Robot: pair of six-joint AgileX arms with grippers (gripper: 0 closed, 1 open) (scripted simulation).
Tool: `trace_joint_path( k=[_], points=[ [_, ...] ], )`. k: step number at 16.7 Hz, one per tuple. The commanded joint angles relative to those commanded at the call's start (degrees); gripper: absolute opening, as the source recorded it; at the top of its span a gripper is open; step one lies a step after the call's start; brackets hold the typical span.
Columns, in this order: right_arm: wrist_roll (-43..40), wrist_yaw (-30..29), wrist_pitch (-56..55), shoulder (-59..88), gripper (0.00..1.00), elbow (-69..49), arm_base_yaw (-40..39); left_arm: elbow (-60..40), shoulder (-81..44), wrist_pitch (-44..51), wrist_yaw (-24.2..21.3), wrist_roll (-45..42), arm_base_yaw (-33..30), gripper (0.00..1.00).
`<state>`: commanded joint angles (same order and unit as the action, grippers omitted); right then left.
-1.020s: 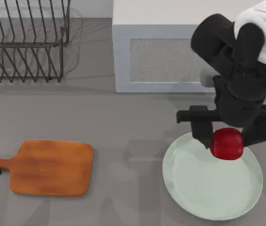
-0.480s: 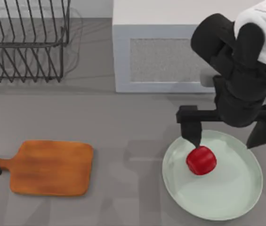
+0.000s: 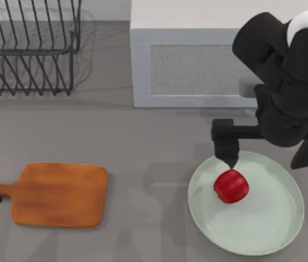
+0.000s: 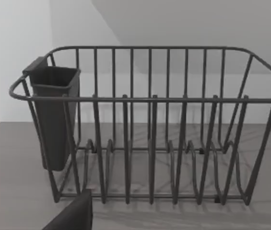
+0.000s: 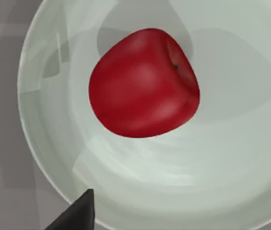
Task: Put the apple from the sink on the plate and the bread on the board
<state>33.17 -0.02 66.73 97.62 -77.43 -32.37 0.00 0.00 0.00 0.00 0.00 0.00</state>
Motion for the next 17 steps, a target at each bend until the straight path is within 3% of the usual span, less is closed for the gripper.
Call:
trace_joint_path(
  k=[5,17],
  points=[
    [-6.0,0.0,-12.0,-17.3,1.00,14.2,5.8,0.0,0.0,0.0,0.0,0.0,0.0,1.00],
    [-27.9,0.0,-56.3,-86.2,1.00,66.4,27.3,0.0,0.0,0.0,0.0,0.0,0.0,1.00]
  ],
)
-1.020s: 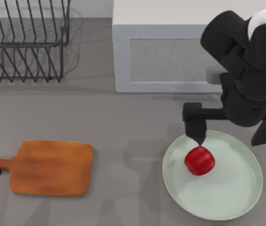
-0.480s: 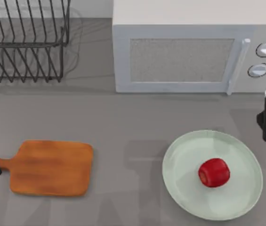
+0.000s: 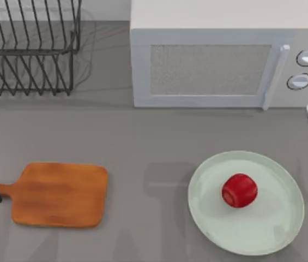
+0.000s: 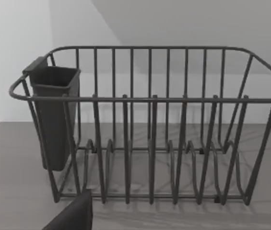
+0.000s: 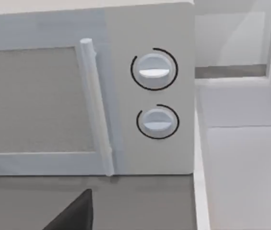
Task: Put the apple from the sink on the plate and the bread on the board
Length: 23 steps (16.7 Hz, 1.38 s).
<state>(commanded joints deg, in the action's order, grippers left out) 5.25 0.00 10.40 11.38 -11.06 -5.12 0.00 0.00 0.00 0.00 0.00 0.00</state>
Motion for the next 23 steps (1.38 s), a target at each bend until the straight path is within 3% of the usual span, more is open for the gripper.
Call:
trace_joint_path(
  k=[5,14,18,23],
  points=[
    [-5.1,0.0,-10.0,-11.0,1.00,10.7,4.9,0.0,0.0,0.0,0.0,0.0,0.0,1.00],
    [-5.2,0.0,-10.4,-11.4,1.00,11.1,5.1,-3.4,-3.5,2.4,0.1,-0.9,0.7,1.00],
    [-5.2,0.0,-10.4,-11.4,1.00,11.1,5.1,-14.5,-16.7,10.4,0.0,-4.0,2.6,1.00],
    [-5.2,0.0,-10.4,-11.4,1.00,11.1,5.1,-33.8,-45.4,24.8,-0.1,-9.3,5.9,1.00]
  ],
)
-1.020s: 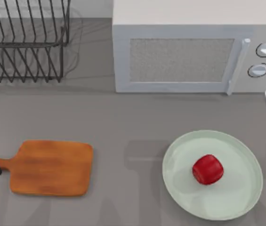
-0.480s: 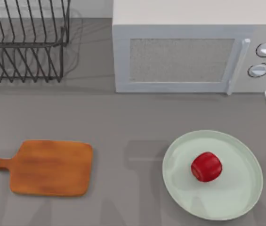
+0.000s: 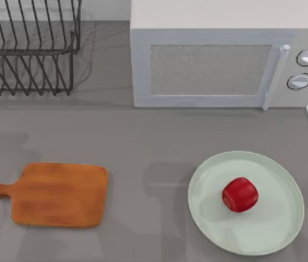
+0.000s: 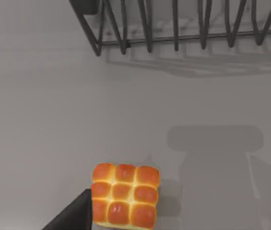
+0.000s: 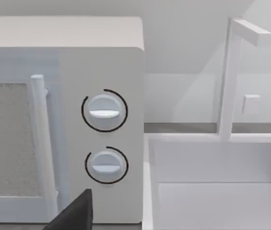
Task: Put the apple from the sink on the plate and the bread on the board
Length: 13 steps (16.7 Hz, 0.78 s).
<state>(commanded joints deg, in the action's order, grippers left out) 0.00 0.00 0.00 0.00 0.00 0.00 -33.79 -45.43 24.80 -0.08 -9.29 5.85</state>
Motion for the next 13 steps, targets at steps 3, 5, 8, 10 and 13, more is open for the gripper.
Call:
trace_joint_path(
  k=[3,5,8,10,13],
  points=[
    [0.0,0.0,0.0,0.0,1.00,0.0,0.0,-11.8,-19.2,9.5,0.0,-3.4,2.1,1.00],
    [0.0,0.0,0.0,0.0,1.00,0.0,0.0,-19.4,-30.4,15.5,0.0,-5.5,3.5,1.00],
    [0.0,0.0,0.0,0.0,1.00,0.0,0.0,-29.9,-44.6,23.4,0.1,-8.4,5.4,1.00],
    [0.0,0.0,0.0,0.0,1.00,0.0,0.0,-36.0,-52.8,27.6,0.1,-10.1,6.4,1.00],
    [0.0,0.0,0.0,0.0,1.00,0.0,0.0,-43.0,-61.8,32.1,0.1,-11.9,7.6,1.00]
  ],
)
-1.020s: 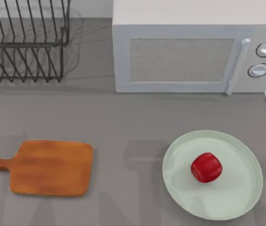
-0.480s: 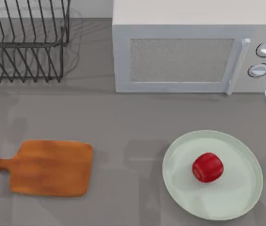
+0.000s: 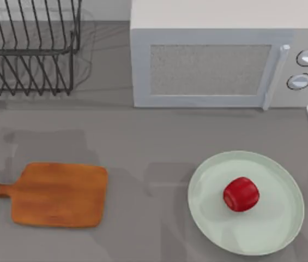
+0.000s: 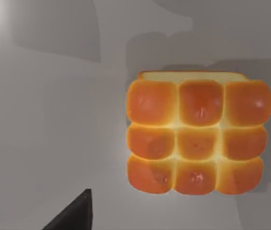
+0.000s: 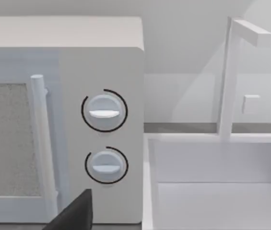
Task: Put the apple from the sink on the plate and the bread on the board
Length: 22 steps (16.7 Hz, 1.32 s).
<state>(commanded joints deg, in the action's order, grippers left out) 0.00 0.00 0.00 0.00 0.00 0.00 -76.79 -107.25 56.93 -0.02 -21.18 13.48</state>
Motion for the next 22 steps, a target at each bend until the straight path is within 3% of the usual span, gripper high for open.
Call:
trace_joint_path(
  k=[9,16,21,22],
  points=[
    [0.0,0.0,0.0,0.0,1.00,0.0,0.0,-3.4,-4.2,1.9,0.0,-0.9,0.4,1.00],
    [0.0,0.0,0.0,0.0,1.00,0.0,0.0,3.4,-9.6,-10.6,-0.1,-1.1,0.7,1.00],
    [0.0,0.0,0.0,0.0,1.00,0.0,0.0,4.4,-10.5,-12.2,-0.1,-1.1,0.7,1.00],
    [0.0,0.0,0.0,0.0,1.00,0.0,0.0,4.4,-10.5,-12.2,-0.1,-1.1,0.7,0.92]
  ],
)
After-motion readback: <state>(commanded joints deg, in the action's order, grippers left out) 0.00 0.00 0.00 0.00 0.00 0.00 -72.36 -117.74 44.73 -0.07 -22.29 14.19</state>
